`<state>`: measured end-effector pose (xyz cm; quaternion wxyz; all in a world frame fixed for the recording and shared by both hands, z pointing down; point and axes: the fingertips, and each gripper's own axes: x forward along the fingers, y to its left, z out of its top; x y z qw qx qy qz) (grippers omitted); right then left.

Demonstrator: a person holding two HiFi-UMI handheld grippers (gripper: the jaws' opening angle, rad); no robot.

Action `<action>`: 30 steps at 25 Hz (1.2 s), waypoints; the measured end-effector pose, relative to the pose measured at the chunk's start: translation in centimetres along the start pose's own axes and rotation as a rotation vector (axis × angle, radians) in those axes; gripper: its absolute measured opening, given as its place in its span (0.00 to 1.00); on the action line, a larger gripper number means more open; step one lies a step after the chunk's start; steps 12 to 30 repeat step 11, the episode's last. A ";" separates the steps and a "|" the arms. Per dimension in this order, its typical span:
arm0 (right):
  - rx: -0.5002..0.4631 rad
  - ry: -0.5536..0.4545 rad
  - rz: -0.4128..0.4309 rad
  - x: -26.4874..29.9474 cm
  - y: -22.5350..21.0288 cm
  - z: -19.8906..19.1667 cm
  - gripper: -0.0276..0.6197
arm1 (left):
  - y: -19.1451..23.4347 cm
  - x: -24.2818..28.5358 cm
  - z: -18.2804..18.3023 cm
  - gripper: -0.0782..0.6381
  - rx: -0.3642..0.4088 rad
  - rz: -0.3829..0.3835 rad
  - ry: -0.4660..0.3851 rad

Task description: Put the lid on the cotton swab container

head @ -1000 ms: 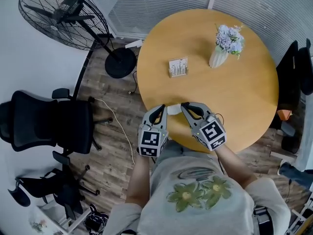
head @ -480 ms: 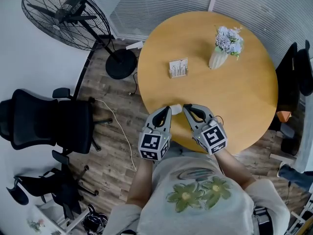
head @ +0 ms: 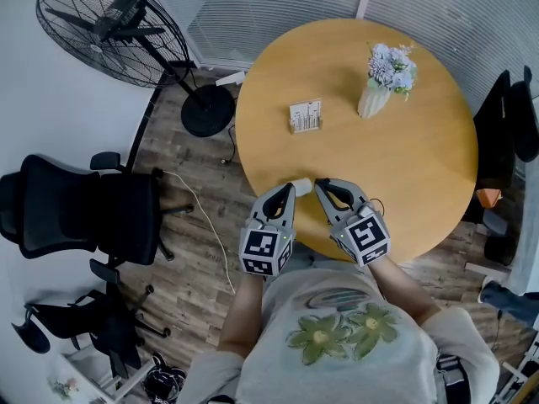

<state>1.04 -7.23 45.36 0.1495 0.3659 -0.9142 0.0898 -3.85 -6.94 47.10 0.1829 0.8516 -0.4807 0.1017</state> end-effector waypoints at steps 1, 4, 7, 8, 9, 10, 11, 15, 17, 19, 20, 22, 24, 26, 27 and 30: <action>0.000 0.001 0.000 0.0 0.0 0.0 0.05 | 0.0 0.0 0.0 0.11 0.002 0.002 0.003; -0.001 0.002 -0.003 0.0 -0.1 -0.1 0.05 | 0.0 0.1 -0.3 0.11 0.014 0.009 0.014; 0.002 0.004 -0.005 -0.1 -0.2 0.0 0.05 | 0.0 0.1 -0.3 0.11 0.022 0.013 0.018; 0.004 0.004 -0.005 -0.2 -0.2 0.0 0.05 | 0.0 0.1 -0.2 0.11 0.024 0.015 0.019; 0.006 0.003 -0.006 -0.3 -0.1 0.0 0.05 | -0.1 0.0 -0.2 0.11 0.025 0.017 0.020; 0.008 0.002 -0.006 -0.5 -0.1 0.0 0.05 | -0.1 0.0 -0.2 0.11 0.026 0.019 0.021; 0.009 0.001 -0.006 -0.6 0.0 0.1 0.05 | -0.1 0.0 -0.2 0.11 0.027 0.021 0.023; 0.009 0.001 -0.006 -0.6 0.0 0.1 0.05 | -0.1 0.0 -0.2 0.11 0.027 0.021 0.023; 0.009 0.001 -0.006 -0.6 0.0 0.1 0.05 | -0.1 0.0 -0.2 0.11 0.027 0.021 0.023; 0.009 0.001 -0.006 -0.6 0.0 0.1 0.05 | -0.1 0.0 -0.2 0.11 0.027 0.021 0.023; 0.009 0.001 -0.006 -0.6 0.0 0.1 0.05 | -0.1 0.0 -0.2 0.11 0.027 0.021 0.023; 0.009 0.001 -0.006 -0.6 0.0 0.1 0.05 | -0.1 0.0 -0.2 0.11 0.027 0.021 0.023; 0.009 0.001 -0.006 -0.6 0.0 0.1 0.05 | -0.1 0.0 -0.2 0.11 0.027 0.021 0.023; 0.009 0.001 -0.006 -0.6 0.0 0.1 0.05 | -0.1 0.0 -0.2 0.11 0.027 0.021 0.023; 0.009 0.001 -0.006 -0.6 0.0 0.1 0.05 | -0.1 0.0 -0.2 0.11 0.027 0.021 0.023; 0.009 0.001 -0.006 -0.6 0.0 0.1 0.05 | -0.1 0.0 -0.2 0.11 0.027 0.021 0.023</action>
